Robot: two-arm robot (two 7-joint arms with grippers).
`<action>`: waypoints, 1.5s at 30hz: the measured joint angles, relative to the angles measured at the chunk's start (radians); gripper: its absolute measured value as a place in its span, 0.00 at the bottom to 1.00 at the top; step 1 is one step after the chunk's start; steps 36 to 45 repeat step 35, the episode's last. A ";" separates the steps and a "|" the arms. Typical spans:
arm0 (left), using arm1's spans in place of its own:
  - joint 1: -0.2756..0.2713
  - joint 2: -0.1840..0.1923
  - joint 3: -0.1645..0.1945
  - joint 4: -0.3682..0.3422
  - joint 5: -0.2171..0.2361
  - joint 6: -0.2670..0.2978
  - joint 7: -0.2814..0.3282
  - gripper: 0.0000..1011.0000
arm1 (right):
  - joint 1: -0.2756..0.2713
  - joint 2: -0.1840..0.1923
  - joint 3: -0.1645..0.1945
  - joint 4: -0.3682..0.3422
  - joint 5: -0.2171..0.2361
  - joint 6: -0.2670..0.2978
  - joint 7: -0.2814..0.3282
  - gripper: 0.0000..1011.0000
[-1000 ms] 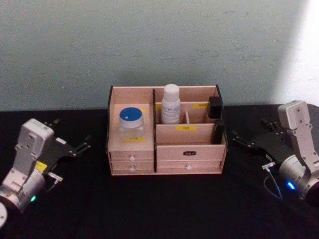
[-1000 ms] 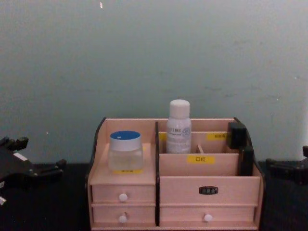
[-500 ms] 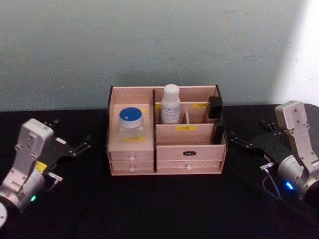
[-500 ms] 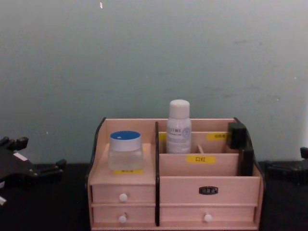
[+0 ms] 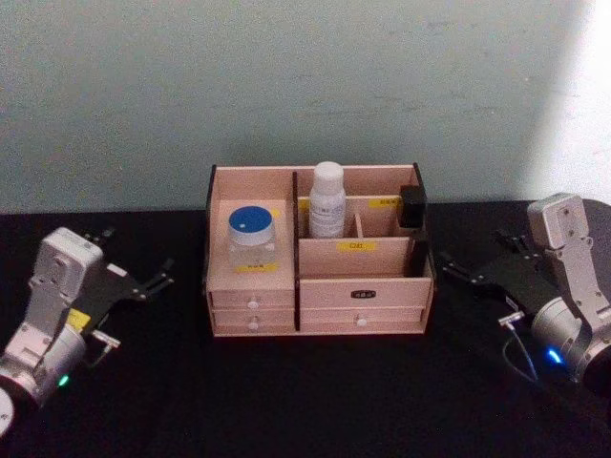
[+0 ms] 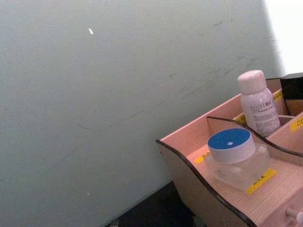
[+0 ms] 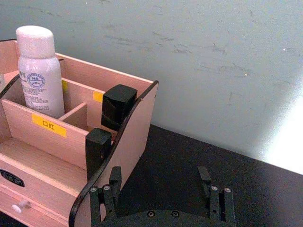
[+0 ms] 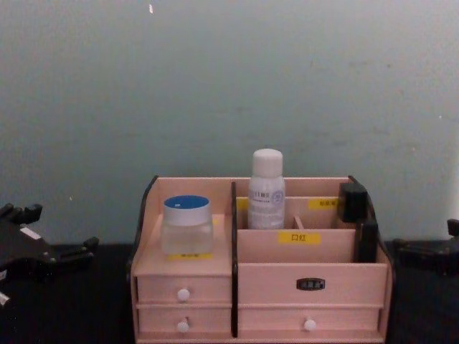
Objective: Pick up the facial cleanser and watermelon frost from the table and place them into the tiered storage box.
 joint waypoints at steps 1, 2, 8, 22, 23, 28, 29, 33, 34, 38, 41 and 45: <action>0.000 0.000 0.000 0.000 0.000 0.000 0.000 0.99 | 0.000 0.000 0.000 0.000 0.000 0.000 0.000 0.99; 0.000 0.000 0.000 0.000 0.000 0.000 0.000 0.99 | 0.000 0.000 0.000 0.000 0.000 0.000 0.000 0.99; 0.000 0.000 0.000 0.000 0.000 0.000 0.000 0.99 | 0.000 0.001 0.000 -0.001 0.001 0.000 0.000 0.99; 0.000 0.000 0.000 0.000 0.000 0.000 0.000 0.99 | 0.000 0.001 0.000 -0.001 0.002 0.000 0.000 0.99; 0.000 0.000 0.000 0.000 0.000 0.000 0.000 0.99 | 0.000 0.001 0.000 -0.001 0.002 0.000 0.000 0.99; 0.000 0.000 0.000 0.000 0.000 0.000 0.000 0.99 | 0.000 0.001 0.000 -0.001 0.002 0.000 0.000 0.99; 0.000 0.000 0.000 0.000 0.000 0.000 0.000 0.99 | 0.000 0.001 0.000 -0.001 0.002 0.000 0.000 0.99; 0.000 0.000 0.000 0.000 0.000 0.000 0.000 0.99 | 0.000 0.001 0.000 -0.001 0.002 0.000 0.000 0.99; 0.000 0.000 0.000 0.000 0.000 0.000 0.000 0.99 | 0.000 0.001 0.000 -0.001 0.002 0.000 0.000 0.99; 0.000 0.000 0.000 0.000 0.000 0.000 0.000 0.99 | 0.000 0.001 0.000 -0.001 0.002 0.000 0.000 0.99; 0.000 0.000 0.000 0.000 0.000 0.000 0.000 0.99 | 0.000 0.001 0.000 -0.001 0.002 0.000 0.000 0.99; 0.000 0.000 0.000 0.000 0.000 0.000 0.000 0.99 | 0.000 0.001 0.000 -0.001 0.002 0.000 0.000 0.99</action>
